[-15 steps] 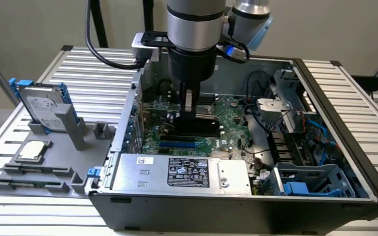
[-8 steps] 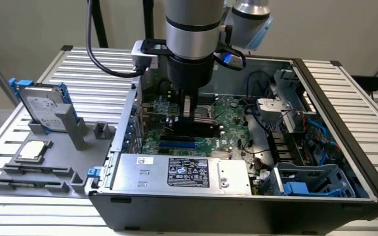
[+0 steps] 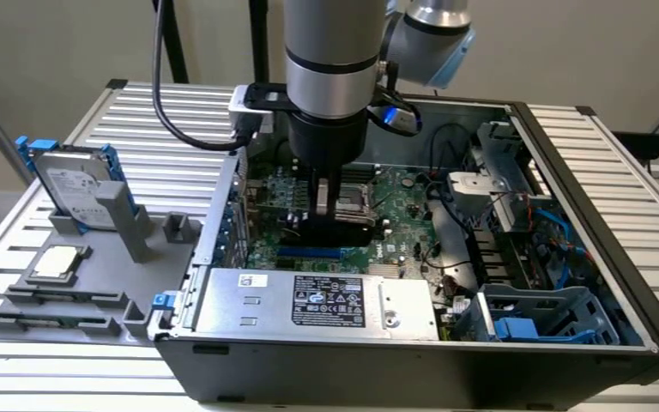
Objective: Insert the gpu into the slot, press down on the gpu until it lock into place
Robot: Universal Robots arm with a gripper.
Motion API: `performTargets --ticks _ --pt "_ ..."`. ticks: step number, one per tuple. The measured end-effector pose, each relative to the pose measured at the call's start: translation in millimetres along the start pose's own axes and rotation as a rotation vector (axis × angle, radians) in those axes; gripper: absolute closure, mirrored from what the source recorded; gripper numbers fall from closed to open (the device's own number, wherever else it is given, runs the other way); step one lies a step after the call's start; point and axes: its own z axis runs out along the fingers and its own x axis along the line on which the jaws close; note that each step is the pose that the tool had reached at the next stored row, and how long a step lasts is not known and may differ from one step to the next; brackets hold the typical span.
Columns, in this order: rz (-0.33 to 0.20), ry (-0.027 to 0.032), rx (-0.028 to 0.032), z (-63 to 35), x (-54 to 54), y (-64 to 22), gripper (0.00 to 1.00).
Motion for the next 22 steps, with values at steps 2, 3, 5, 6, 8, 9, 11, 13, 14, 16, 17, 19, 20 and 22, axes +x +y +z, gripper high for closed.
performTargets --ticks 2,3,5,6,8,9,11,13,14,16,17,19,20,22 --pt "0.0 0.0001 -0.0001 3.7 0.2 0.2 0.74" --pt "0.0 0.0 0.0 5.5 0.2 0.2 0.74" --pt "0.0 0.0001 0.0 9.0 0.4 0.3 0.74" --pt "0.0 -0.0001 0.0 10.5 0.4 0.3 0.74" --pt "-0.001 0.0 -0.0006 12.0 0.5 0.4 0.74" --pt "-0.001 0.0002 -0.0007 12.0 0.5 0.4 0.74" --pt "-0.001 0.0 -0.0007 12.1 0.5 0.3 0.74" --pt "-0.001 0.0 -0.0007 12.1 0.5 0.3 0.74" --pt "-0.001 0.0 -0.0007 12.1 0.5 0.4 0.74" --pt "-0.001 -0.0005 -0.0005 12.6 -0.2 0.5 0.74" --pt "-0.001 -0.0005 -0.0005 12.8 -0.4 0.4 0.74" --pt "-0.003 -0.0003 -0.0008 12.9 -0.5 0.5 0.74" --pt "-0.004 0.0 -0.001 12.9 -0.5 1.1 0.74" --pt "-0.007 -0.0004 -0.001 13.7 -0.9 2.2 0.74"
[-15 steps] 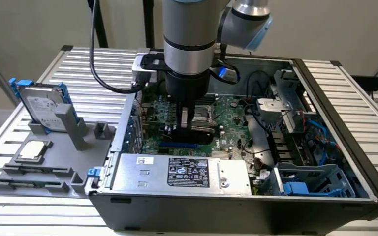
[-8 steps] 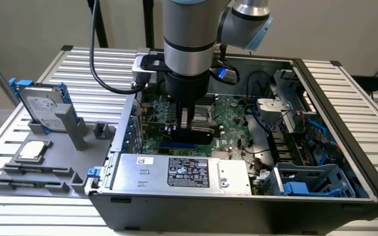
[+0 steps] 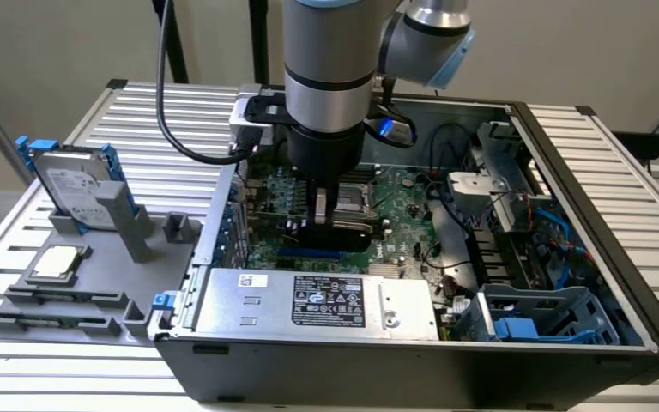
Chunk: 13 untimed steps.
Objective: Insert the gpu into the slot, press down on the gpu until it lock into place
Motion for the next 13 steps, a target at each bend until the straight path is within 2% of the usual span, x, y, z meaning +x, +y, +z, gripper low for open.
performTargets --ticks 13 --pt "-0.018 -0.0004 -0.0008 4.1 -1.7 3.0 0.74"
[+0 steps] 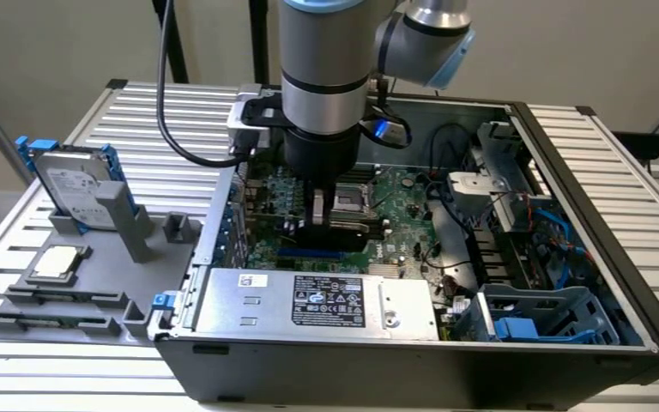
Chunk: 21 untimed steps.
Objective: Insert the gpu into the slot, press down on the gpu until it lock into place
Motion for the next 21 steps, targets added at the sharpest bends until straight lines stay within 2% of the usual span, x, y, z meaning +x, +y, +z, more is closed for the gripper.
performTargets --ticks 14,21 --pt "0.0 0.0002 -0.0008 2.0 -0.7 0.2 0.74" --pt "0.0 0.0001 -0.0009 6.1 -3.7 1.2 0.74"
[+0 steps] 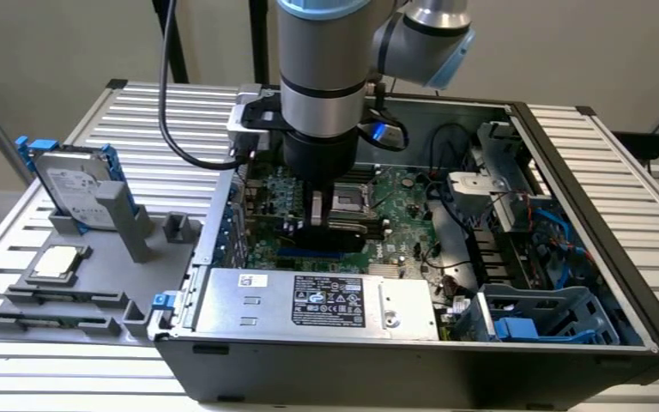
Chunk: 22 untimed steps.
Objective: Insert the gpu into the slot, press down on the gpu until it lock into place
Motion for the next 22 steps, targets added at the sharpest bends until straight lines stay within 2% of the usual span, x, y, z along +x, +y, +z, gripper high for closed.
performTargets --ticks 14,22 --pt "-0.017 0.0022 -0.0108 3.8 -0.1 1.5 0.74" --pt "-0.022 0.0023 -0.0126 5.4 -0.1 0.5 0.74"
